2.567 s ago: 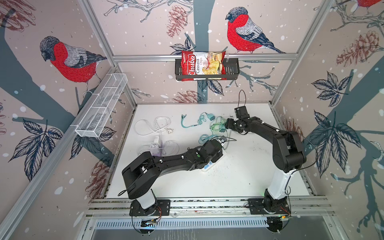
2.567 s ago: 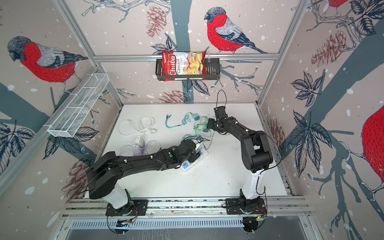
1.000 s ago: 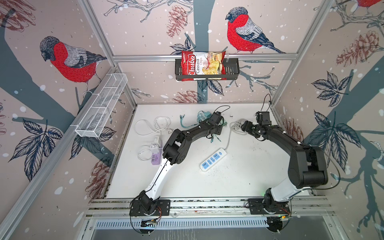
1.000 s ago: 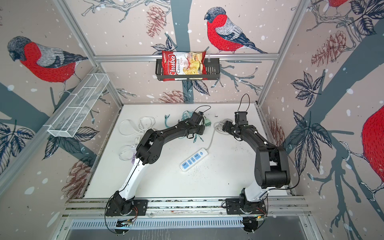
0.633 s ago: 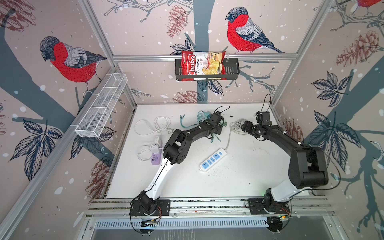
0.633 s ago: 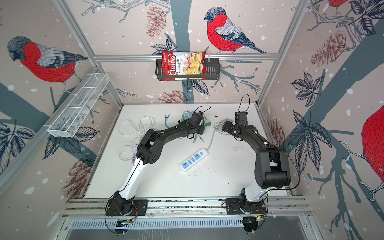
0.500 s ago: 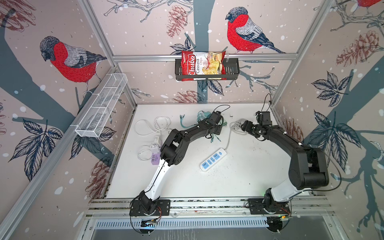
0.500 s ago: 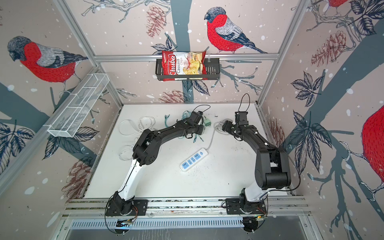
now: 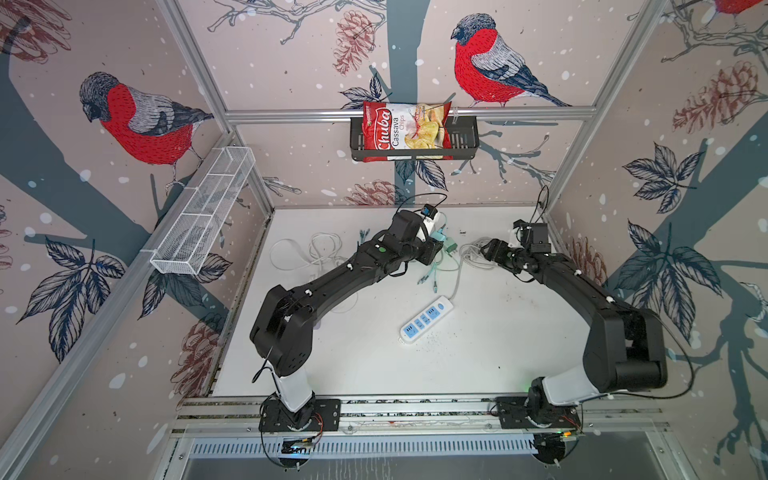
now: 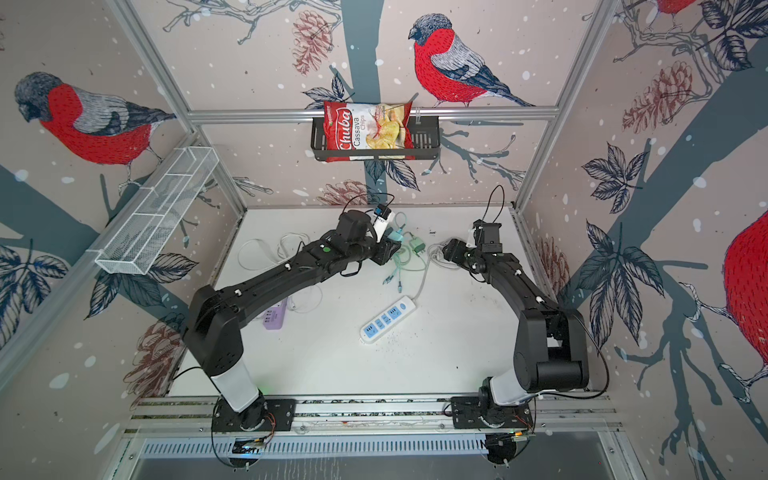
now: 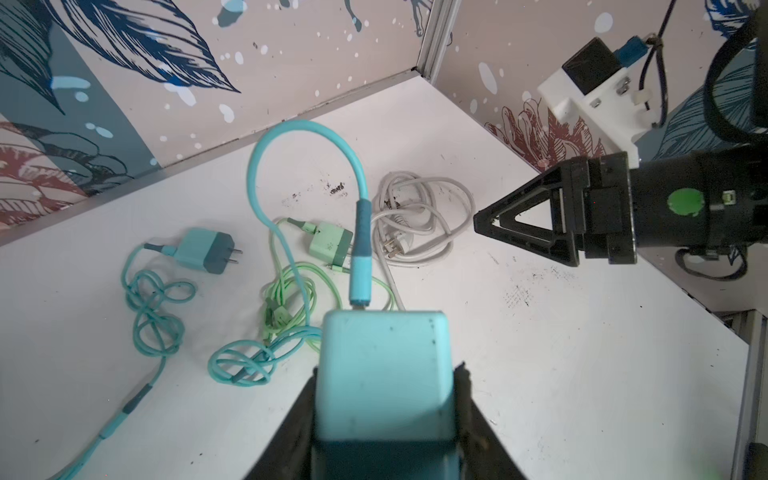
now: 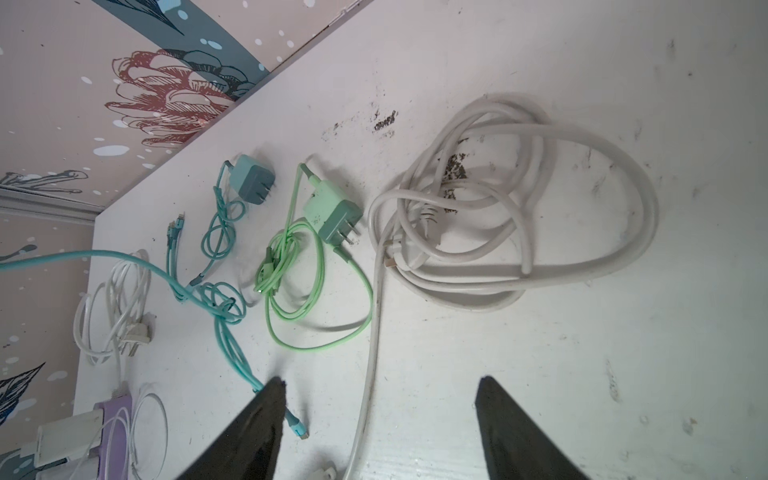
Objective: Insert the plug
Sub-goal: 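Lift the teal charger with the left gripper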
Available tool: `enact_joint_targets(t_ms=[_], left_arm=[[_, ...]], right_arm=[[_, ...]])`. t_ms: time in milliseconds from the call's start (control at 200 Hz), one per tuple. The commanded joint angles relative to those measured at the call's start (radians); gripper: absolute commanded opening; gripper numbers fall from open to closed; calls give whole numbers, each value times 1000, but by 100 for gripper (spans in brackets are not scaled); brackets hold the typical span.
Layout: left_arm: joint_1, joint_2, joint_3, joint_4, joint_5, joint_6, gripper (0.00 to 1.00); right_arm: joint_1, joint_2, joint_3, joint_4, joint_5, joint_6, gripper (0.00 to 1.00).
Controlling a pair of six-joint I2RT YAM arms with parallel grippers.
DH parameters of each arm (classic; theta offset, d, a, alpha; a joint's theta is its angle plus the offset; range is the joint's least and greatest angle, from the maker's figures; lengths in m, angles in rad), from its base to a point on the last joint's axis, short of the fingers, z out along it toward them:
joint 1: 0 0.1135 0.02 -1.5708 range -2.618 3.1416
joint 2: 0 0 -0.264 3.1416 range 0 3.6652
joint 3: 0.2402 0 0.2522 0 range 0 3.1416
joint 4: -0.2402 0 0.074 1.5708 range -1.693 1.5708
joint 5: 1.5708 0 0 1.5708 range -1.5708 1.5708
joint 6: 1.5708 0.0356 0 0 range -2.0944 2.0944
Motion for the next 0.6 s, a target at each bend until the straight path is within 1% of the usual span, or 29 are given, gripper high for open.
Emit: enact_joint_targets(t_ms=[0, 235, 420, 595], left_arm=[[11, -56, -31, 129, -58, 55, 20], [52, -177, -54, 137, -253, 122, 21], [57, -286, -123, 176, -271, 201, 22], [57, -379, -254, 231, -284, 240, 22]], right_arm=[[1, -30, -2, -24, 4, -19, 73], [1, -86, -9, -54, 30, -32, 74], [1, -103, -20, -57, 38, -31, 74], [3, -132, -36, -66, 36, -26, 73]])
